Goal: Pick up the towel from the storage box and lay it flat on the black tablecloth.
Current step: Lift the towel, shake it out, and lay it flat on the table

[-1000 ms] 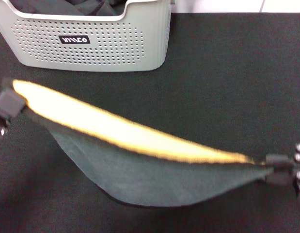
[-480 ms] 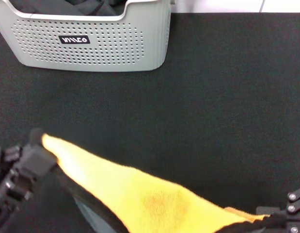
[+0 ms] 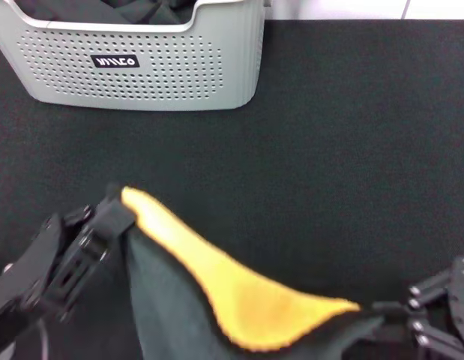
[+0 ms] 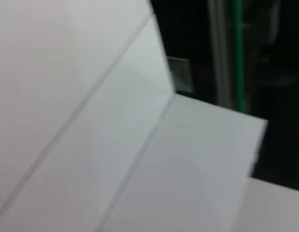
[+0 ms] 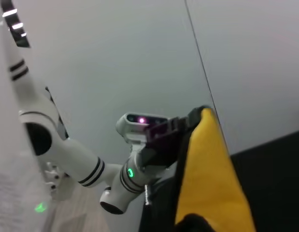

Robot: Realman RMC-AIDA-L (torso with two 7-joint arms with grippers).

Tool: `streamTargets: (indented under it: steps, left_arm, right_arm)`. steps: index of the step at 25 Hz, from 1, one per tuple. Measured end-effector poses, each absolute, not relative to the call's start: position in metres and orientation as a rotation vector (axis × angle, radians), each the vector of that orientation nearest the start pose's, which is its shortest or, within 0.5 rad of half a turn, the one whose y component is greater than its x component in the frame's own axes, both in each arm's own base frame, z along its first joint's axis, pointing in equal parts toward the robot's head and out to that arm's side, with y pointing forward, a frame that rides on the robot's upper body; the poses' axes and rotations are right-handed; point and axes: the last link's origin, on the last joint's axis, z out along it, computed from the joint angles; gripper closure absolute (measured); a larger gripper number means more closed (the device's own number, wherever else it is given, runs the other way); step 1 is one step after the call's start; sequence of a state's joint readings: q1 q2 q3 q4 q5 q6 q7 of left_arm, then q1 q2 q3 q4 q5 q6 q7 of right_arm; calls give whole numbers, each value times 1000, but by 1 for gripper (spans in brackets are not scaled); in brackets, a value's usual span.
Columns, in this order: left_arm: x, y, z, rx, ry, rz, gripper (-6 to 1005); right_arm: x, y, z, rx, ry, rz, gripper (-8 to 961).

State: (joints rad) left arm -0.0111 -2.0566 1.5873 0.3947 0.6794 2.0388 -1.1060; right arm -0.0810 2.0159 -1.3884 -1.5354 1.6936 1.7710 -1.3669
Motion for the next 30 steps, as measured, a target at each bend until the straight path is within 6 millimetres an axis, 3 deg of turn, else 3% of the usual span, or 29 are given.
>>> streamTargets:
  steps: [1, 5, 12, 21, 30]
  left_arm:
    - [-273, 158, -2, -2145, -733, -1847, 990]
    - [-270, 183, -17, -2137, -696, -1771, 990]
    - [-266, 215, -26, -2079, -634, -1652, 990]
    - [-277, 255, -38, -2023, -761, -1438, 990]
    - [-285, 290, -42, -1949, -840, -1287, 990]
  right_arm:
    - [192, 189, 40, -3032, 447, 898, 937]
    - [210, 220, 25, -2994, 494, 911, 937]
    - [226, 270, 10, -2864, 538, 811, 938]
    - [226, 325, -10, -2805, 570, 648, 937]
    - [219, 360, -26, -2761, 580, 529, 938]
